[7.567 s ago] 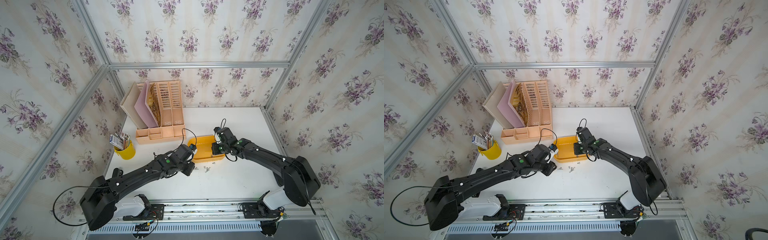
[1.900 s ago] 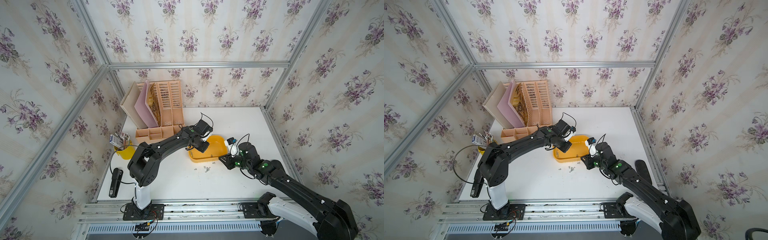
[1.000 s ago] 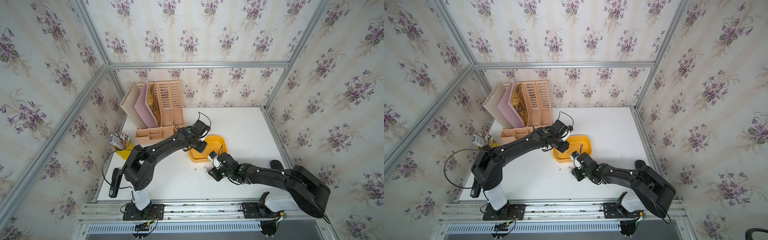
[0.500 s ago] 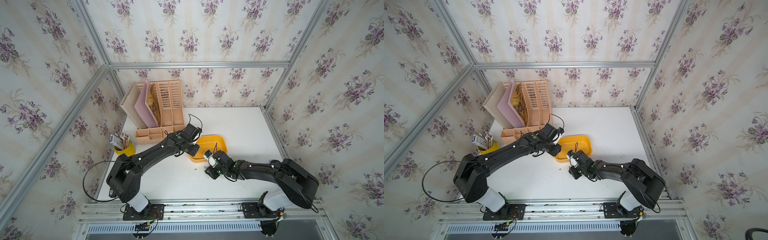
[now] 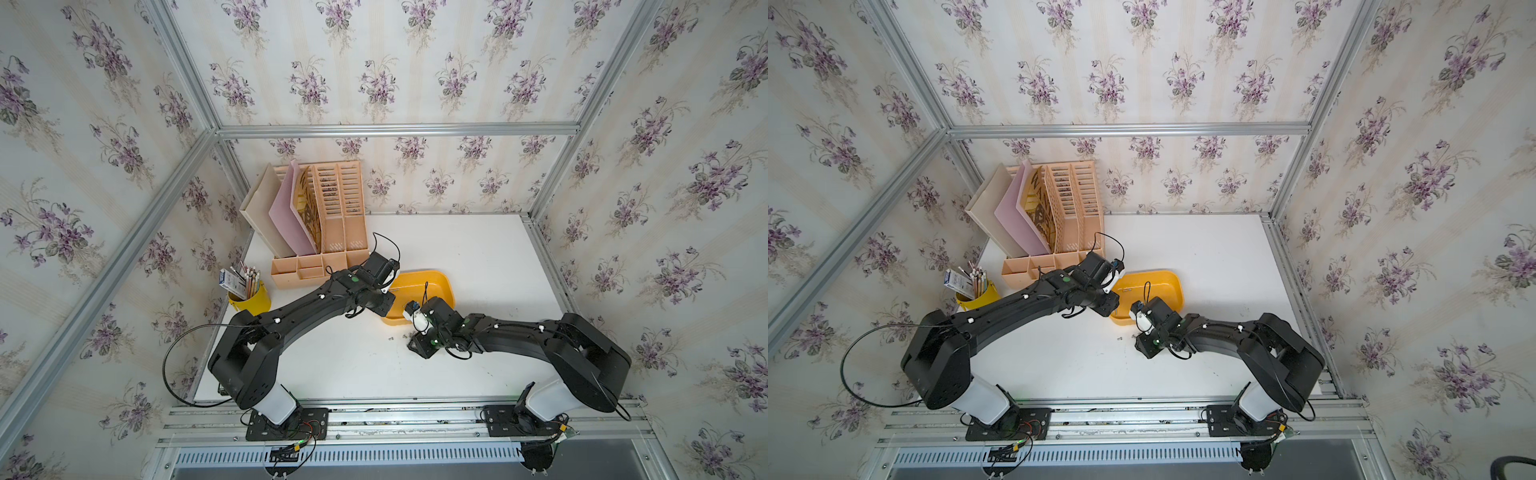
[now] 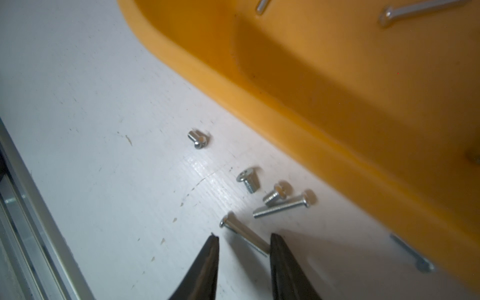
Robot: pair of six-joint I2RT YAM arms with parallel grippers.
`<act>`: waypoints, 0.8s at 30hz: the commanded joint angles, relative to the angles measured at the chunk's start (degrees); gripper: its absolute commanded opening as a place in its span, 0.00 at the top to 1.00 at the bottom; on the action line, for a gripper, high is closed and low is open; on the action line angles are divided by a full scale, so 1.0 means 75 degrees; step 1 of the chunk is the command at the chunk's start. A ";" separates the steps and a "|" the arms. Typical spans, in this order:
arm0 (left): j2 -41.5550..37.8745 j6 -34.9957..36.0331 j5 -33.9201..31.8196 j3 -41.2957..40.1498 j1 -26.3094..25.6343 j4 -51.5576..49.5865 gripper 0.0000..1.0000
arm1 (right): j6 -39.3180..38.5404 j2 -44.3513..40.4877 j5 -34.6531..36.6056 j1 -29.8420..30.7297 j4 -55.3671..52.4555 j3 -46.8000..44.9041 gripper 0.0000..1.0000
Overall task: Put the screws on the desktop into the storage box
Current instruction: Pick up the screw from the center of the board.
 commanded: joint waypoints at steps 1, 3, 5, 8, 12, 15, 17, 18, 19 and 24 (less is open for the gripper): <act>-0.0057 -0.0003 0.0053 -0.0059 0.0015 0.0220 0.52 | 0.0033 -0.0013 -0.0137 0.0018 -0.0507 0.0011 0.62; -0.0063 -0.0002 0.0054 -0.0051 0.0038 0.0223 0.52 | 0.0004 0.0031 -0.0095 0.0025 -0.0538 0.0088 0.62; -0.0082 0.0006 0.0066 -0.0054 0.0033 0.0215 0.52 | -0.0038 0.0159 0.0082 0.0037 -0.0754 0.0235 0.62; -0.0165 0.0013 0.0055 -0.0115 0.0047 0.0232 0.52 | -0.0089 0.0234 0.0365 0.0116 -0.0924 0.0380 0.63; -0.0148 -0.0092 -0.0047 -0.0130 0.0178 0.0117 0.52 | -0.0120 0.0428 0.0700 0.0351 -0.1335 0.0668 0.67; -0.0241 -0.0110 -0.0044 -0.0176 0.0242 0.0124 0.52 | -0.0122 0.0525 0.1084 0.0583 -0.1680 0.0797 0.70; -0.0310 -0.0104 -0.0027 -0.0210 0.0263 0.0161 0.52 | -0.0161 0.0546 0.1182 0.0640 -0.1689 0.0796 0.71; -0.0310 -0.0104 -0.0016 -0.0210 0.0283 0.0152 0.52 | -0.0171 0.0583 0.1221 0.0634 -0.1720 0.0816 0.71; -0.0309 -0.0087 -0.0004 -0.0178 0.0296 0.0127 0.52 | -0.0191 0.0643 0.1290 0.0651 -0.1791 0.0882 0.72; -0.0361 -0.0088 0.0042 -0.0165 0.0334 0.0070 0.51 | -0.0314 0.0738 0.1506 0.0802 -0.2110 0.1146 0.72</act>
